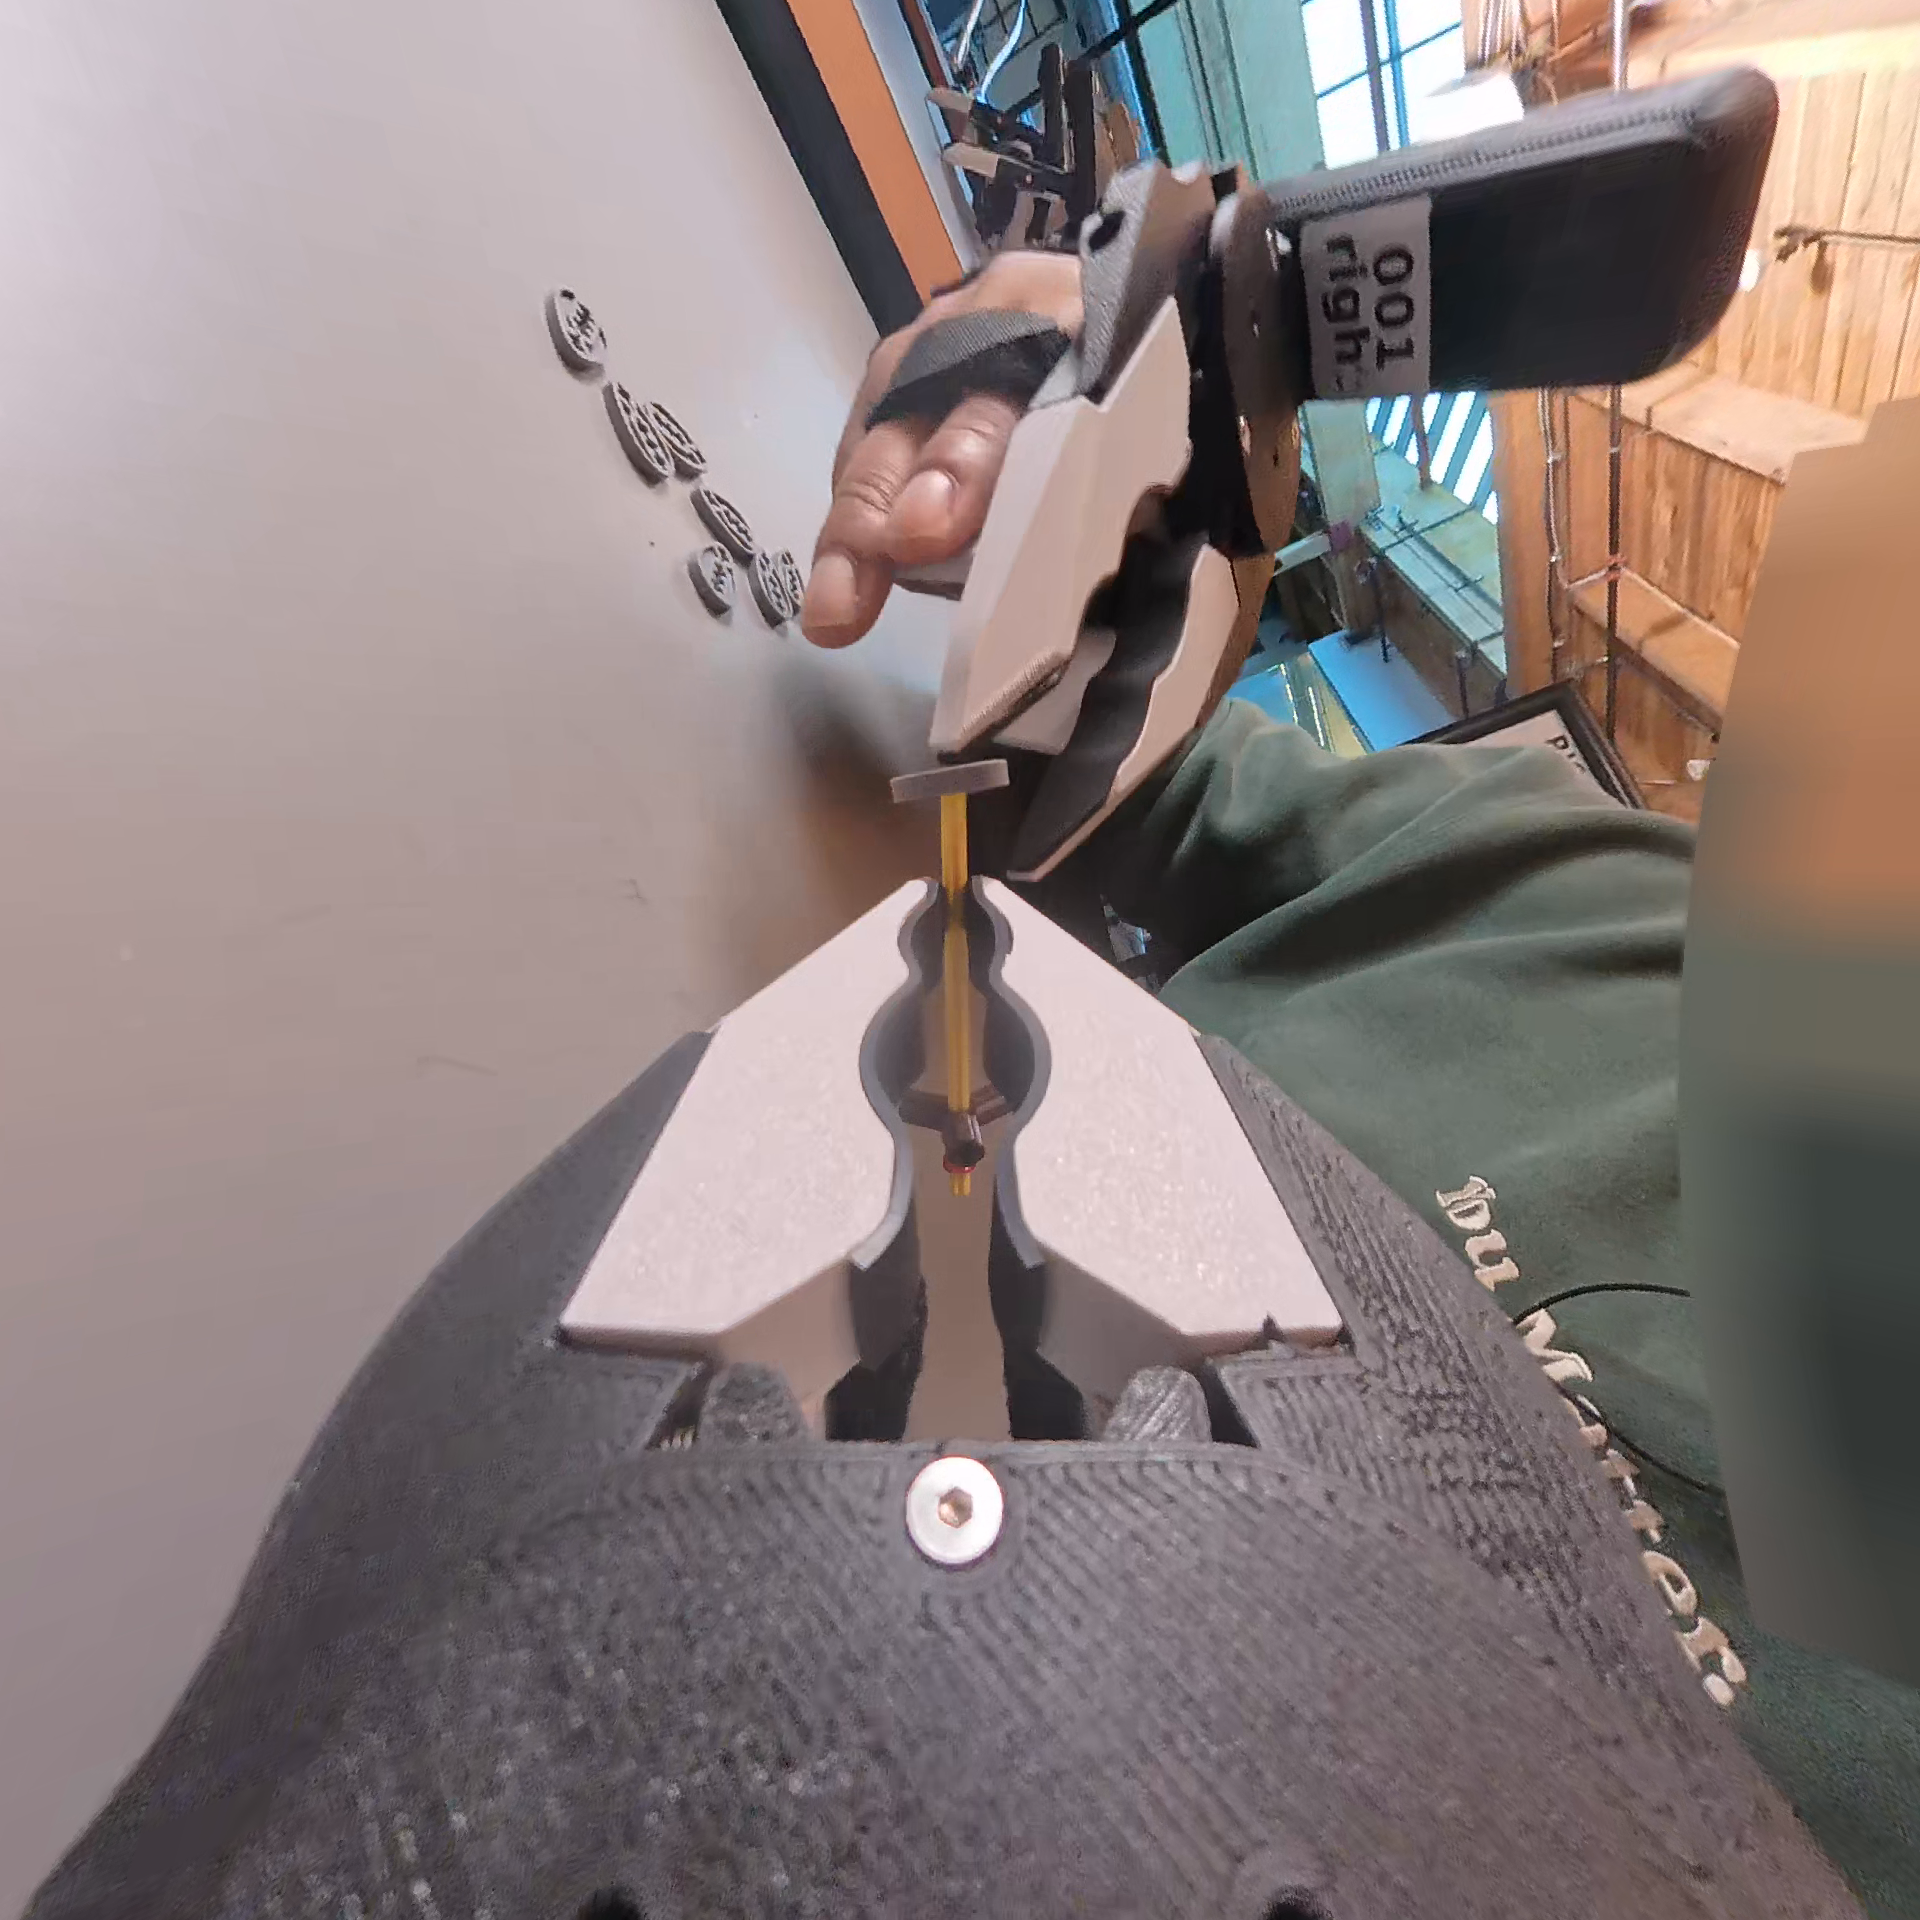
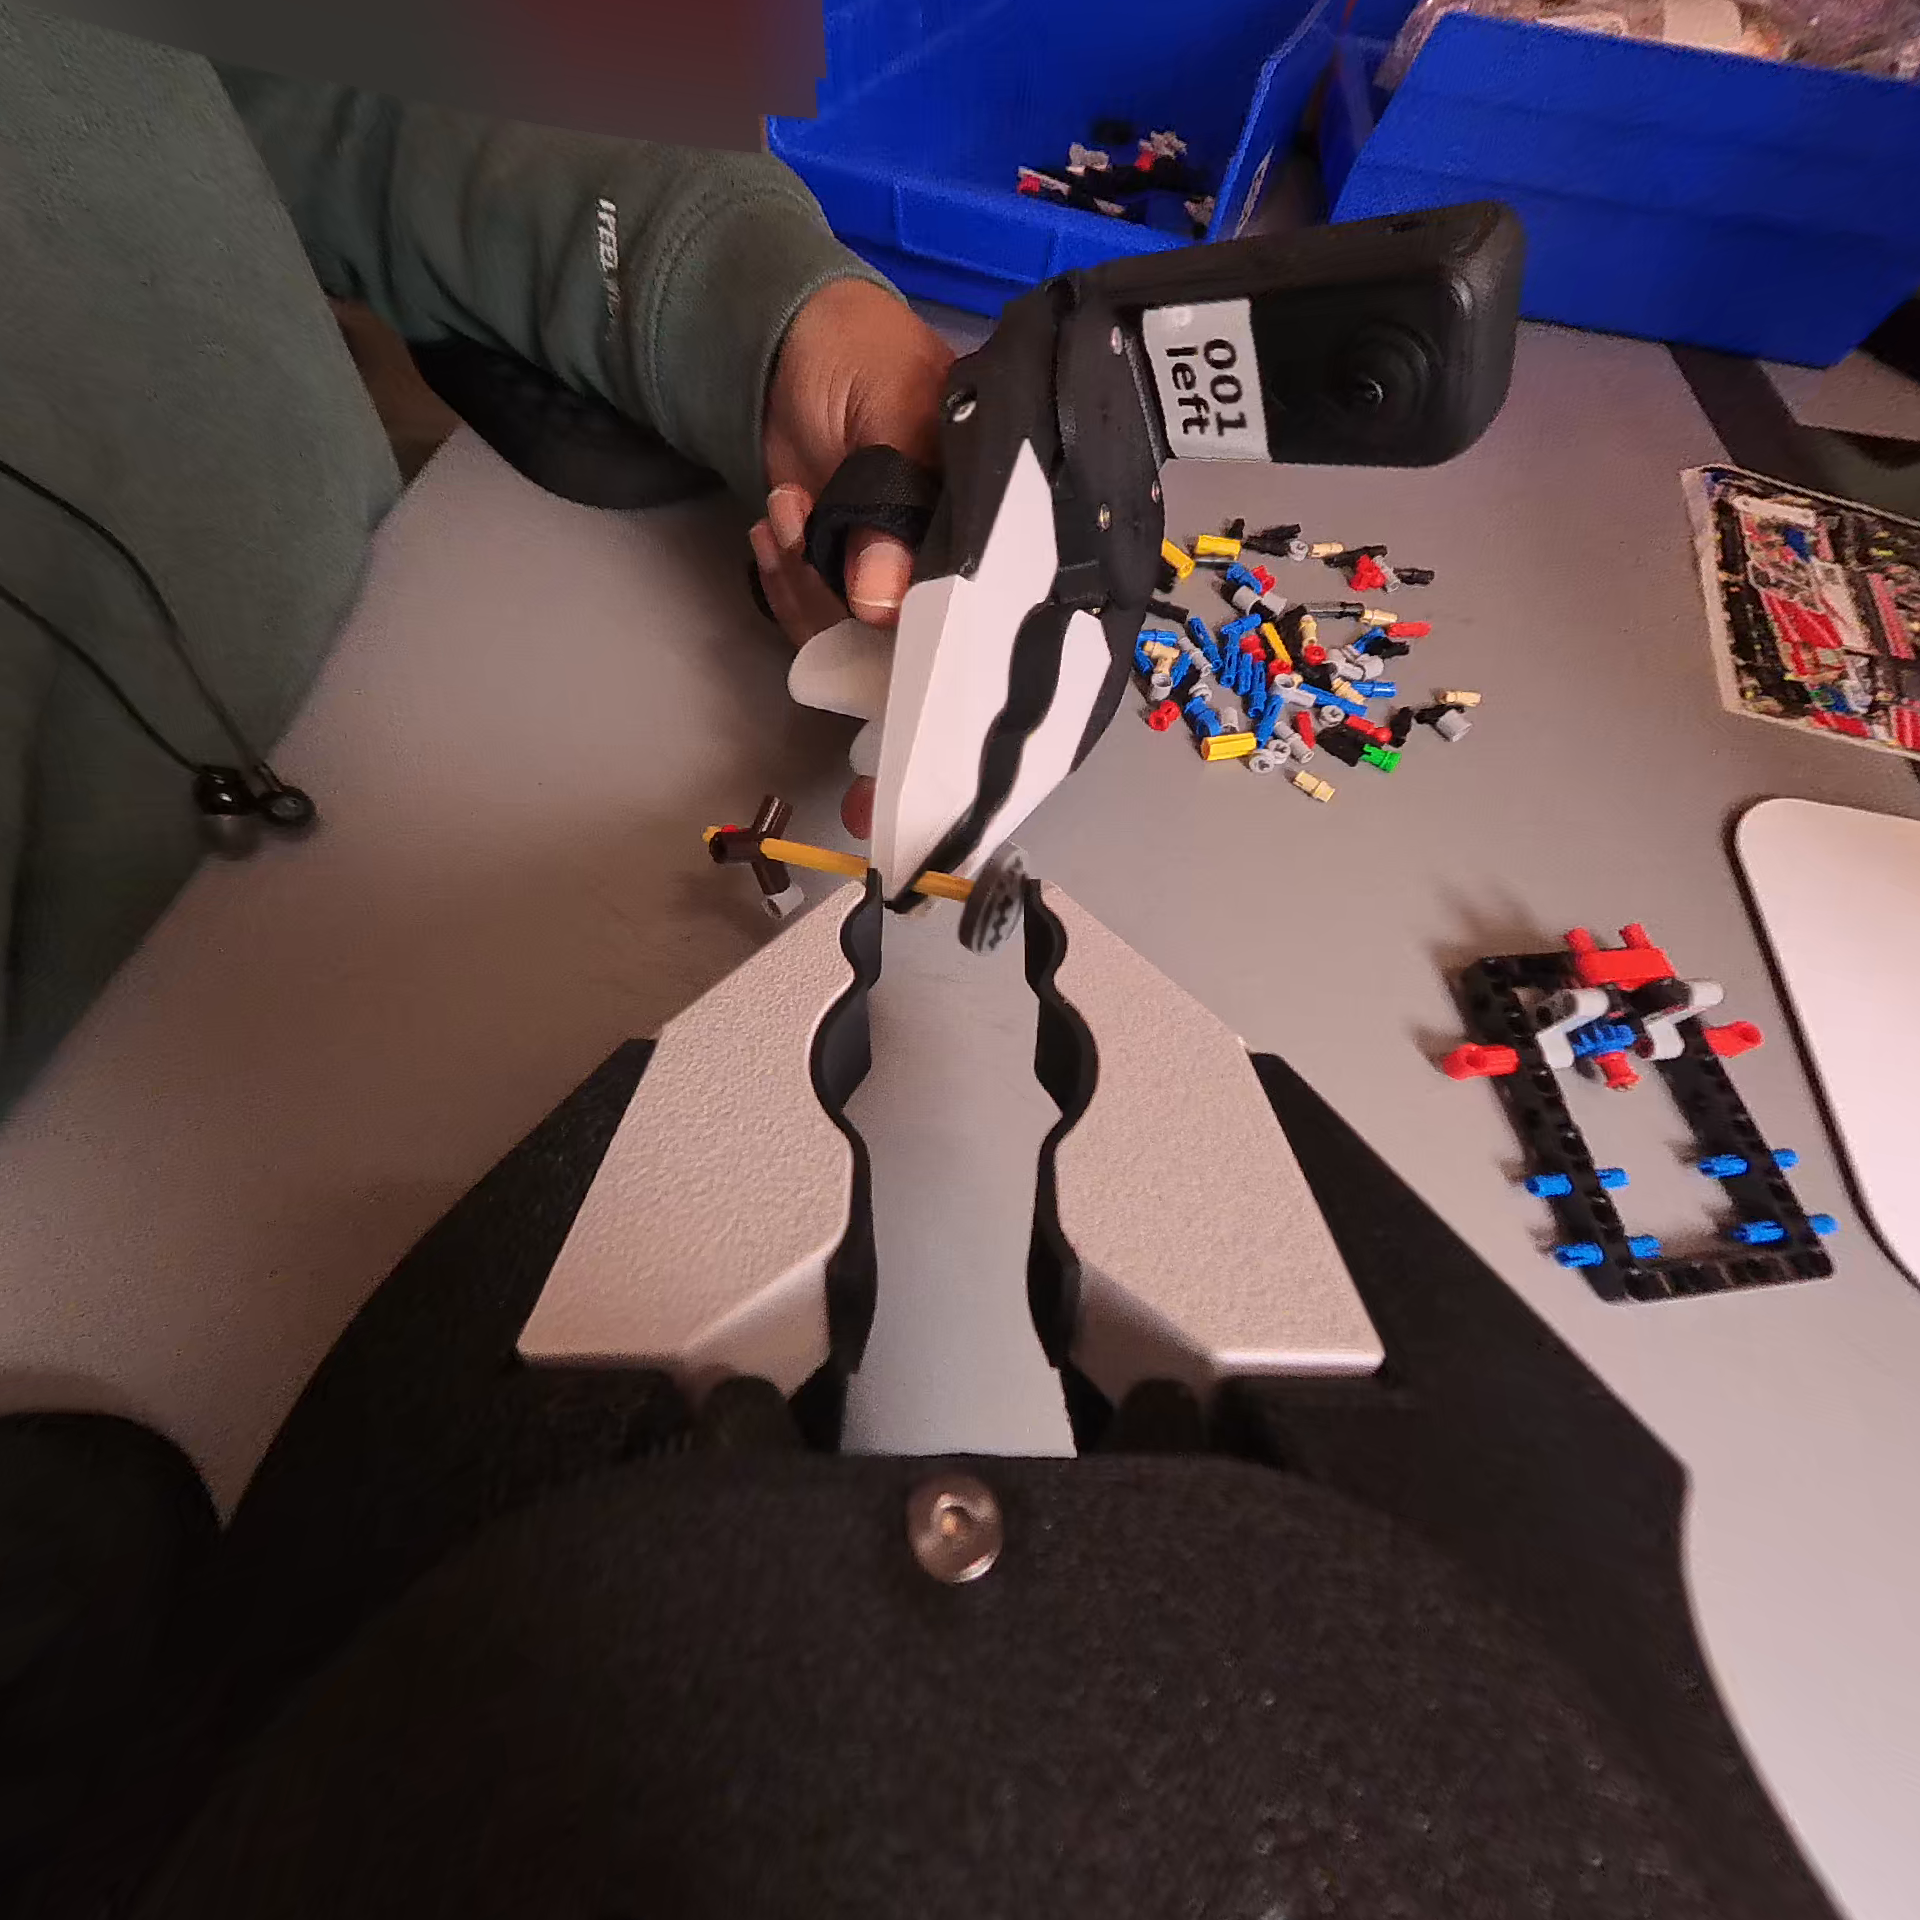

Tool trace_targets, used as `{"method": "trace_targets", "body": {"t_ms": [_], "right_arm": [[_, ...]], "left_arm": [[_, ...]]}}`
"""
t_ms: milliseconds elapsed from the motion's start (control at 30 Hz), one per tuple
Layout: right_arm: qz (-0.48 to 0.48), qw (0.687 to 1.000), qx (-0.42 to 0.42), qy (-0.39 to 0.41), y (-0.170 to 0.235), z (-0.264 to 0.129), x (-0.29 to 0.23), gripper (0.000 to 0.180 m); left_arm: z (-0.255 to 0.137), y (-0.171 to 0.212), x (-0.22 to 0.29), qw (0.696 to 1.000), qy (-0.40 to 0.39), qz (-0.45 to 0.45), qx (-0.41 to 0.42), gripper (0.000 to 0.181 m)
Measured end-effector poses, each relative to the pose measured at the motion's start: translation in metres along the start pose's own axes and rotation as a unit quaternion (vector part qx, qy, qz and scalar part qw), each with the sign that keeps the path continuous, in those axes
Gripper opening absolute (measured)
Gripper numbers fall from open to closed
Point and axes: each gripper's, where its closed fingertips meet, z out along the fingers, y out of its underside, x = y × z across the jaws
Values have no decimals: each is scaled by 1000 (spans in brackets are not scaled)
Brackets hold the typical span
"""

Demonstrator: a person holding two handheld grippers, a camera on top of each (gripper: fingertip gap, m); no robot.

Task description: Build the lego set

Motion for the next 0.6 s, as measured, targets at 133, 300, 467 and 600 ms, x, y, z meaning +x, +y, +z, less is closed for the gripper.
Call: {"method": "trace_targets", "body": {"t_ms": [133, 300, 467, 600], "right_arm": [[-13, 1000, -4, 12, 1, 6, 0, 22], [1, 1000, 5, 14, 2, 4, 2, 20], [20, 999, 29, 23, 0, 8, 4, 21], [28, 998, 37, 34, -2, 8, 6, 25]], "left_arm": [[-1, 0, -3, 1000, -4, -11, 2, 2], [-2, -3, -3, 1000, -5, -7, 13, 1], [-4, -4, -2, 1000, -3, 2, 20, 1], [-7, -8, 0, 999, 0, 9, 35, 0]]}}
